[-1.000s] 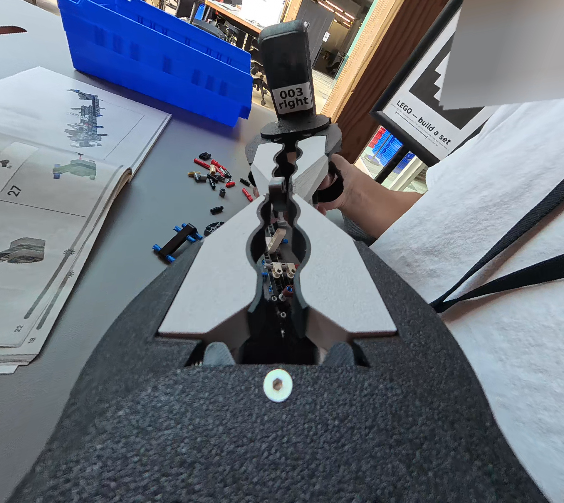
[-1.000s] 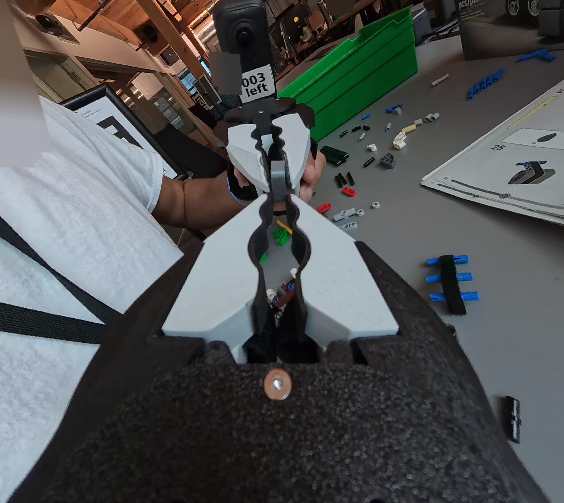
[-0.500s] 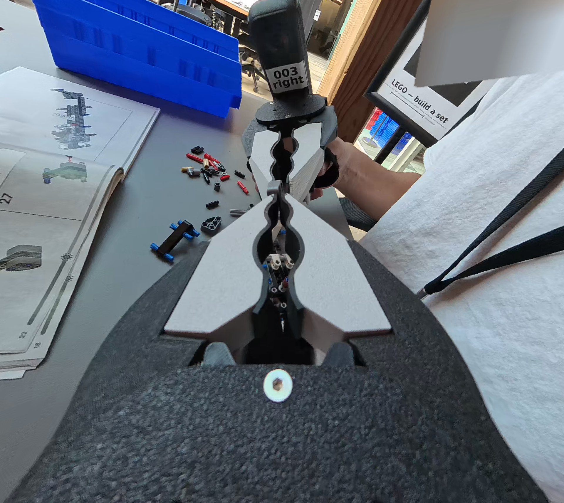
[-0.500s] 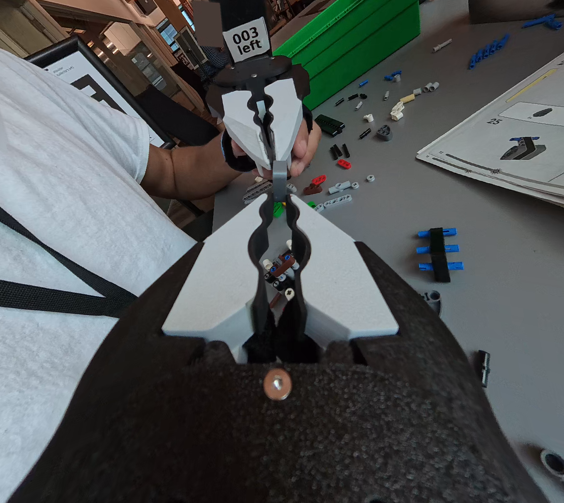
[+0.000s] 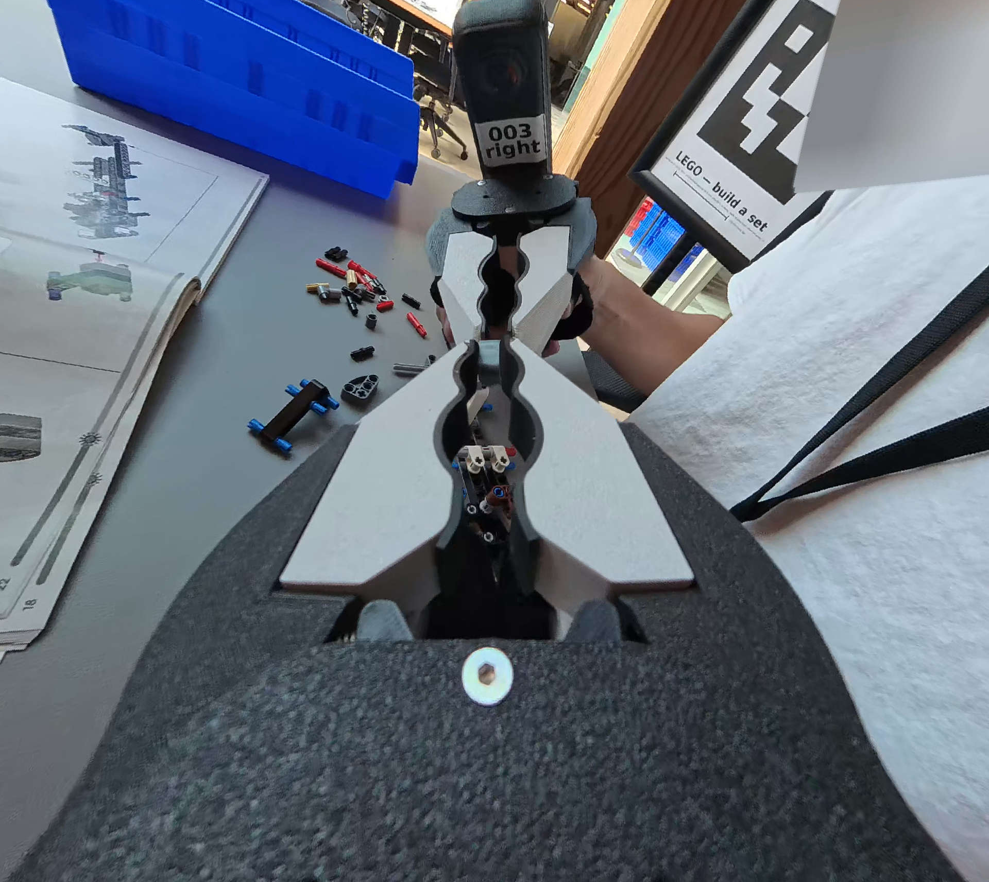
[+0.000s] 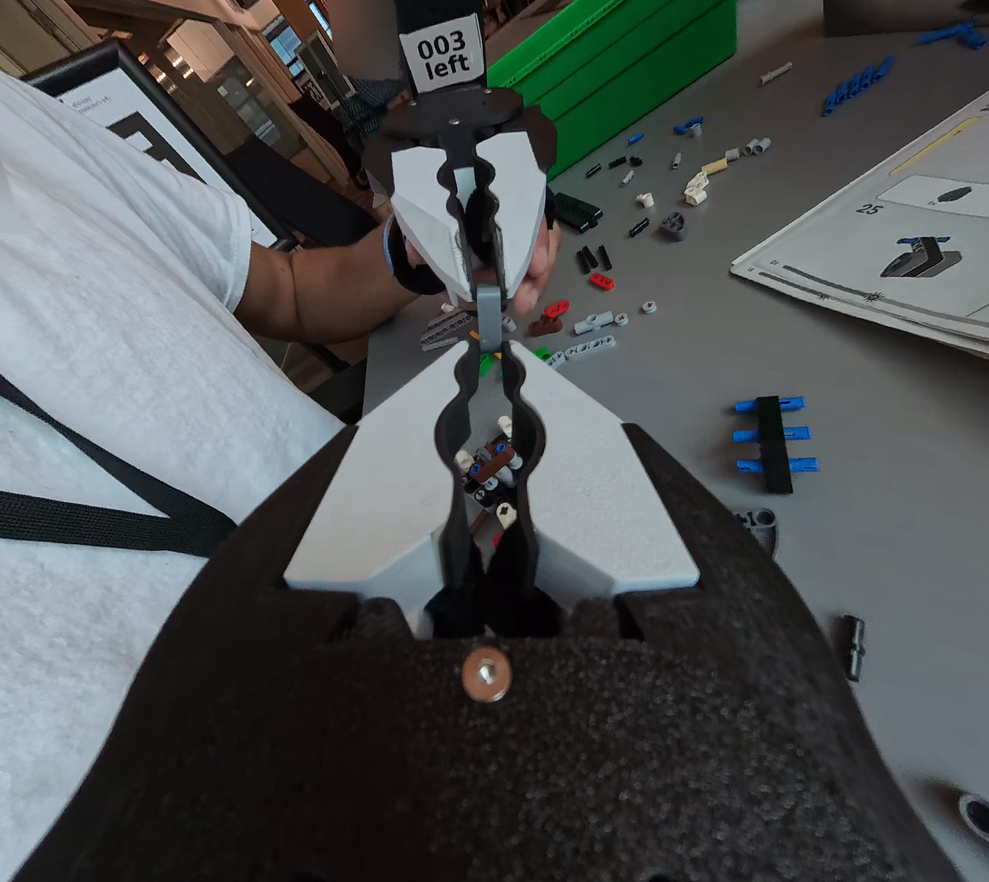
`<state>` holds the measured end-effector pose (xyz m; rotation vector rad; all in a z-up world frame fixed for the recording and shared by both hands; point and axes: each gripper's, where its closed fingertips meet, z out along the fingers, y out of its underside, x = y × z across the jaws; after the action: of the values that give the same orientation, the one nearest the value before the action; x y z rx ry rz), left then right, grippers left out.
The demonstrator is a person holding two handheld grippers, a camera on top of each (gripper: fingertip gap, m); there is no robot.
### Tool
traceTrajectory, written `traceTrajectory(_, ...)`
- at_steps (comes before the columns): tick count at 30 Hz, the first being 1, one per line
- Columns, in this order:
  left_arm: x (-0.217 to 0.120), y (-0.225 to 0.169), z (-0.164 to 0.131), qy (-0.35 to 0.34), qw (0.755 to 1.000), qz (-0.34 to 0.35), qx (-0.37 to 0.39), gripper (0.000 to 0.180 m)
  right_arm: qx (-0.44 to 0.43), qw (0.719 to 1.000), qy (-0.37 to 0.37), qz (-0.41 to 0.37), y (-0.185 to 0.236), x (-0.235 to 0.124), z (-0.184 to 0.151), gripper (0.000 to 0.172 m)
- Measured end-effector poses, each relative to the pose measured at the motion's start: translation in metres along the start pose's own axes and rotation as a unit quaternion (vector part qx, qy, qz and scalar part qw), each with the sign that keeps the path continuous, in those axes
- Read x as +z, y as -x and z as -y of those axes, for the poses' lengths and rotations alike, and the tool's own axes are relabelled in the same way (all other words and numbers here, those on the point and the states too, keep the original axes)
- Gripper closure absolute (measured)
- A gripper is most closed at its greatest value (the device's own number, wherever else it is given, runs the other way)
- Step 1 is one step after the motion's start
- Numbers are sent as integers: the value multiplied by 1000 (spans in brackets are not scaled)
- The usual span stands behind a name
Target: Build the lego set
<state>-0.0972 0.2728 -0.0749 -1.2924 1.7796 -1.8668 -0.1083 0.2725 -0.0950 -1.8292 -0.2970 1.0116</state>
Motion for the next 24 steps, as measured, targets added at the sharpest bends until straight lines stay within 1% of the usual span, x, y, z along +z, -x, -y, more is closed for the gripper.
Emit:
traceTrajectory(3, -2, 2, 5, -23, 1000, -3, -13, 174, 23, 999, -26, 5, 0, 1, 6, 165)
traceTrajectory(5, -2, 3, 4, -26, 1000, -1, -13, 174, 25, 999, -30, 6, 1, 3, 6, 162)
traceTrajectory(7, 0, 1, 2, -25, 1000, -7, -10, 174, 29, 999, -38, 10, 2, 2, 7, 160)
traceTrajectory(9, 3, -3, 0, -17, 1000, -11, -2, 174, 35, 998, -49, 15, 4, 1, 10, 163)
traceTrajectory(14, 8, -5, -6, 6, 1000, -7, 16, 175, 30, 999, -36, 9, 4, -3, 4, 165)
traceTrajectory(17, 8, 1, -14, 46, 997, 18, 54, 171, 18, 1000, -9, -20, 0, -9, -6, 165)
traceTrajectory(19, 4, 6, -18, 80, 992, 34, 89, 157, 10, 999, 5, -47, -6, -18, -12, 166)
traceTrajectory(20, 2, 8, -22, 105, 989, 35, 99, 154, 5, 998, 7, -60, -9, -23, -13, 166)
traceTrajectory(22, 1, 23, -29, 160, 977, 63, 128, 150, -6, 996, 6, -84, -15, -34, -13, 166)
traceTrajectory(24, 2, 42, -34, 213, 956, 96, 177, 149, -12, 994, 12, -110, -24, -43, -15, 165)
